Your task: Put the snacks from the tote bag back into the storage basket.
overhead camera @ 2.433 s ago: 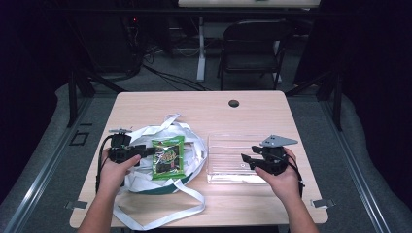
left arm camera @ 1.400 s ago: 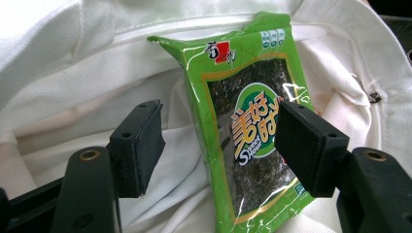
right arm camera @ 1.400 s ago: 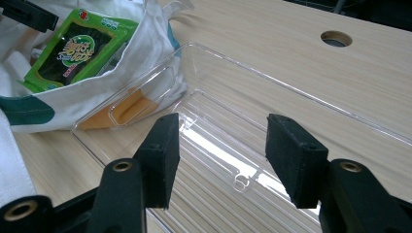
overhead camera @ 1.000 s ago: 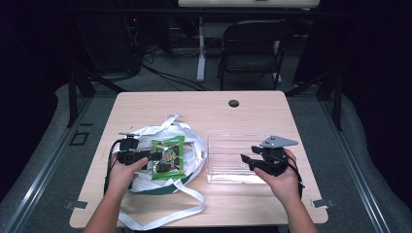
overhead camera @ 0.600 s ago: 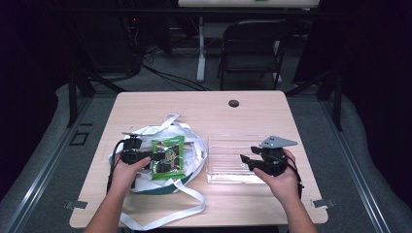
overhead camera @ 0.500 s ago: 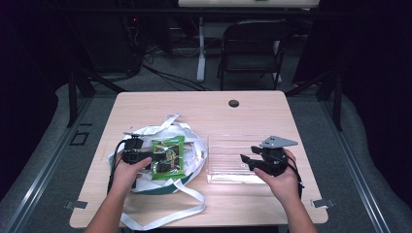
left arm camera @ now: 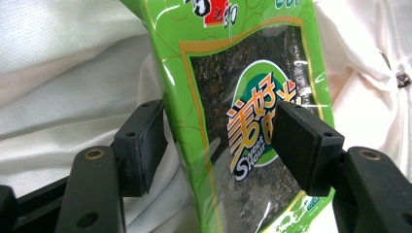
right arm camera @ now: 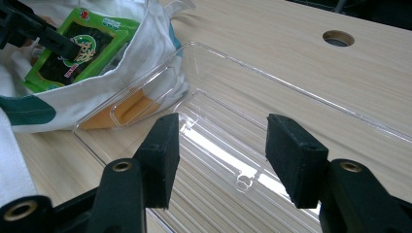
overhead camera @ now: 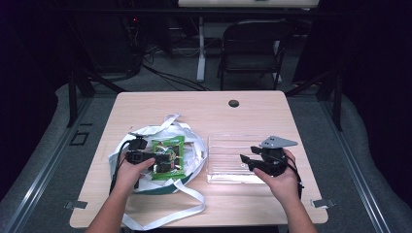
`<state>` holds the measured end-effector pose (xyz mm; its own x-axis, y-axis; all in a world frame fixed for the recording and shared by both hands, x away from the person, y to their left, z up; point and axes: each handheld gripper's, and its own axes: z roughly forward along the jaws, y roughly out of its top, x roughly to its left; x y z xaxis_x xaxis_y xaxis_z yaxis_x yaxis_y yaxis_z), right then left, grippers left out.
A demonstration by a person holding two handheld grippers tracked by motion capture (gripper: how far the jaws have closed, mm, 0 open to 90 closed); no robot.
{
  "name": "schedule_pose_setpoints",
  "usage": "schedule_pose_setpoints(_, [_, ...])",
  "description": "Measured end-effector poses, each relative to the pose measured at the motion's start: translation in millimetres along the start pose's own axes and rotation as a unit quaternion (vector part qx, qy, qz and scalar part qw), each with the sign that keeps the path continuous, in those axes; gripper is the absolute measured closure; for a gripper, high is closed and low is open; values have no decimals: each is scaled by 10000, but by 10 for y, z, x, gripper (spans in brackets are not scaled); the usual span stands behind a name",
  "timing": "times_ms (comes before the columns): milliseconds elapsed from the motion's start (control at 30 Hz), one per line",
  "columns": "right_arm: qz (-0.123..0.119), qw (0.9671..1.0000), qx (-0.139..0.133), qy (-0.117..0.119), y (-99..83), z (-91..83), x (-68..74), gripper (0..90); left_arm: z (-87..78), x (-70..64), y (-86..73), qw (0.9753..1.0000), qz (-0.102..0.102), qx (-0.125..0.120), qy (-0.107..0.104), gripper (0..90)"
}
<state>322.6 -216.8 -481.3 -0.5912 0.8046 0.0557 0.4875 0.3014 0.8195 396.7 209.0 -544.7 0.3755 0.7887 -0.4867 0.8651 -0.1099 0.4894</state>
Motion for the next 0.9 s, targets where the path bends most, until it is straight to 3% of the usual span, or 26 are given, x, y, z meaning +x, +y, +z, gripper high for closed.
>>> schedule_pose_setpoints(467, [33, 10000, -17, -4, -6, 0, -7, 461, -43, -48, -9, 9998, 177, -35, 6, 434])
schedule_pose_setpoints(900, [64, 10000, -23, 9, -11, -7, -27, 461, -146, -97, -1, 9991, 248, -173, -310, 494])
